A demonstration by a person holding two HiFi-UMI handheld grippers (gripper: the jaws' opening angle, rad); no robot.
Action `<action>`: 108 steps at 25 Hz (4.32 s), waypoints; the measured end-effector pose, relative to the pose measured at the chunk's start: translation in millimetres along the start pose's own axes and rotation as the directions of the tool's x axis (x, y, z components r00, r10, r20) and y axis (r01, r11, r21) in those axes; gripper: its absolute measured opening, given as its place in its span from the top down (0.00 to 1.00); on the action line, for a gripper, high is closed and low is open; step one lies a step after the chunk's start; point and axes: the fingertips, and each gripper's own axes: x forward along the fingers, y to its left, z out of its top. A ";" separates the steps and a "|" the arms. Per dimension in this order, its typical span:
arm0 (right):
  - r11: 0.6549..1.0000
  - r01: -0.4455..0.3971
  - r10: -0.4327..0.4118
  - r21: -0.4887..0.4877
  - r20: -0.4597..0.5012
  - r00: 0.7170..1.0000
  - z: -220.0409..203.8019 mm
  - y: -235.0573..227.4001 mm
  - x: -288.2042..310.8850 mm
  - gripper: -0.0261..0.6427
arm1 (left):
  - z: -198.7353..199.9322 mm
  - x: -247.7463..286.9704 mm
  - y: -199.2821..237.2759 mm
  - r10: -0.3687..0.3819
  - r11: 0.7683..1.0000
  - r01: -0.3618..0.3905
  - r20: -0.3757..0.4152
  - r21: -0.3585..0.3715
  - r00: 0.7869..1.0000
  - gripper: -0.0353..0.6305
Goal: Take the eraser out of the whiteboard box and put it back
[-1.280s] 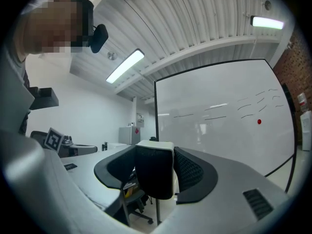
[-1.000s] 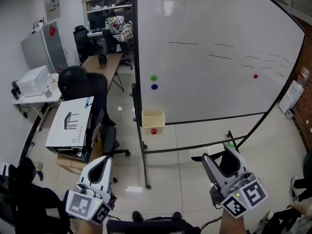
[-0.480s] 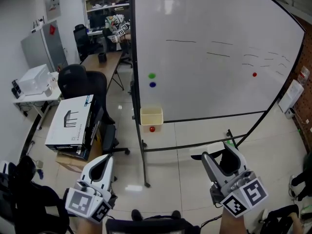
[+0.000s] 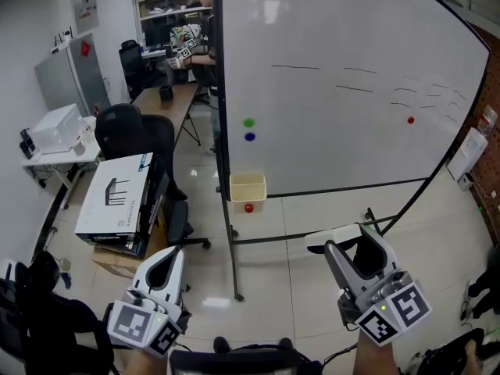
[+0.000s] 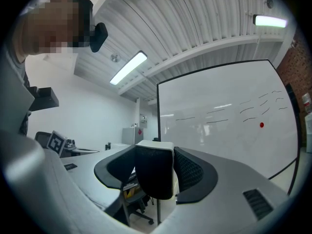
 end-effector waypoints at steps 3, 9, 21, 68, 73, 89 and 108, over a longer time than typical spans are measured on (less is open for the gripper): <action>1.000 0.000 0.000 -0.003 -0.003 1.000 0.4 8.8 9.3 0.56 | -1.5 0.0 10.6 0.003 1.000 -0.003 -0.004 0.001 1.000 0.92; 0.999 0.036 -0.036 -0.018 -0.013 0.999 -5.0 27.7 35.0 0.56 | -5.6 -7.6 50.7 0.015 1.000 -0.015 -0.009 -0.014 1.000 0.92; 0.997 0.072 -0.071 0.019 -0.051 0.996 -36.4 24.5 114.3 0.56 | -27.1 22.5 103.8 -0.002 0.998 -0.001 -0.040 -0.066 0.999 0.92; 1.000 0.020 -0.013 0.018 -0.352 0.936 -260.7 -67.2 397.1 0.56 | -83.2 256.9 206.3 -0.040 0.996 0.025 -0.180 -0.083 0.983 0.91; 0.998 0.047 -0.028 0.040 -0.390 0.920 -276.1 -70.3 398.7 0.56 | -89.5 268.1 199.2 -0.054 0.996 0.039 -0.180 -0.085 0.982 0.91; 0.993 0.092 -0.036 0.079 -0.537 0.843 -295.9 -73.0 393.0 0.56 | -107.7 279.9 180.8 -0.071 0.994 0.053 -0.196 -0.095 0.978 0.91; 0.985 0.143 -0.037 0.093 -0.702 0.712 -319.6 -71.4 386.8 0.56 | -119.6 274.8 173.2 -0.081 0.992 0.057 -0.216 -0.114 0.973 0.91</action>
